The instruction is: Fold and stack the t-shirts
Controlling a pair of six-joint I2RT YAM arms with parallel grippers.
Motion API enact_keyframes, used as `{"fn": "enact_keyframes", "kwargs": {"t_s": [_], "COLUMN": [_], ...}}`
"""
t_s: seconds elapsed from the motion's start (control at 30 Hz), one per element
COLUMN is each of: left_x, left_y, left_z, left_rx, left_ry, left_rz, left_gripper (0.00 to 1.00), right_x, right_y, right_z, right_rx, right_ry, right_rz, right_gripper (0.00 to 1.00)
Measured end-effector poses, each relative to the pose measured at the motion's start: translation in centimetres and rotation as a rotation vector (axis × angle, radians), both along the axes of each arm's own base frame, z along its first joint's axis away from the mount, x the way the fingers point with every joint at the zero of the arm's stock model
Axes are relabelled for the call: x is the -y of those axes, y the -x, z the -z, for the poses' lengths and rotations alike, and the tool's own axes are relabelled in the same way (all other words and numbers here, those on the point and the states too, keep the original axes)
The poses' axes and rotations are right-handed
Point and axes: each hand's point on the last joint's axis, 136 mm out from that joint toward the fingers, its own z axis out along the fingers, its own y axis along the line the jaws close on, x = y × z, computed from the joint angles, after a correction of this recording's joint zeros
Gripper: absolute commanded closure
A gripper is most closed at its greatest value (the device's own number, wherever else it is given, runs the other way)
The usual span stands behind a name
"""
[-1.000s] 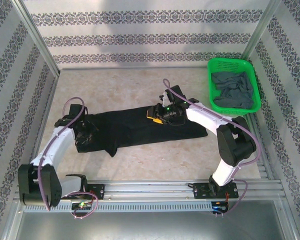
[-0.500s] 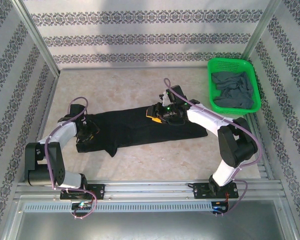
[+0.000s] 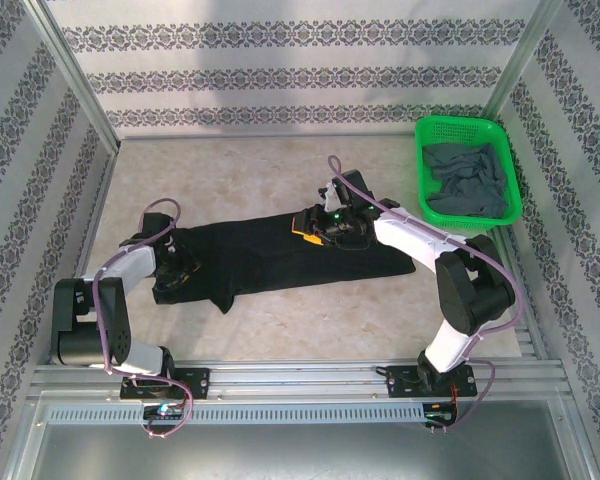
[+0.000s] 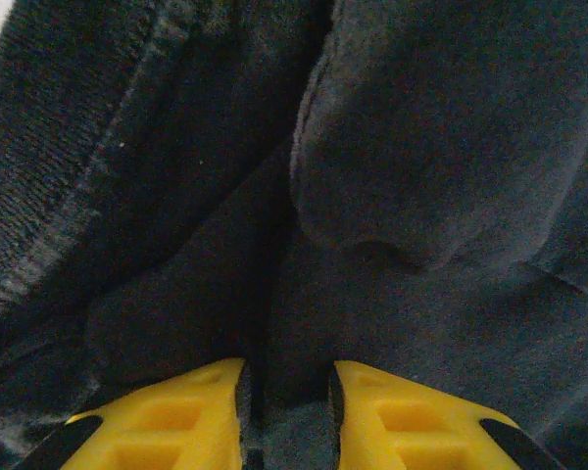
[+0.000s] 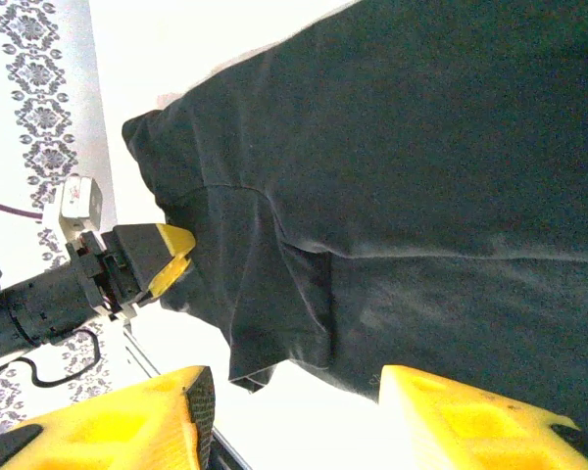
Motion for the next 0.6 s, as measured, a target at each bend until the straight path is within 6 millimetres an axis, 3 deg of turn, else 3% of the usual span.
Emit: {"fn": "enact_keyframes", "kwargs": {"t_s": [0.33, 0.47, 0.6], "left_x": [0.5, 0.6, 0.6], "left_y": [-0.6, -0.7, -0.7], "left_z": [-0.9, -1.3, -1.5], "left_rx": [0.038, 0.052, 0.057], "left_ry": [0.033, 0.041, 0.041], "left_rz": [-0.009, -0.006, -0.004], "left_gripper": [0.86, 1.00, 1.00], "right_x": [-0.2, -0.2, -0.2], "right_y": [-0.2, -0.2, -0.2], "right_z": [-0.2, -0.3, -0.3], "right_rx": [0.004, 0.004, 0.004], "right_ry": [-0.006, -0.006, -0.006], "right_rz": [-0.003, -0.003, -0.003], "right_gripper": [0.51, 0.51, 0.51]}}
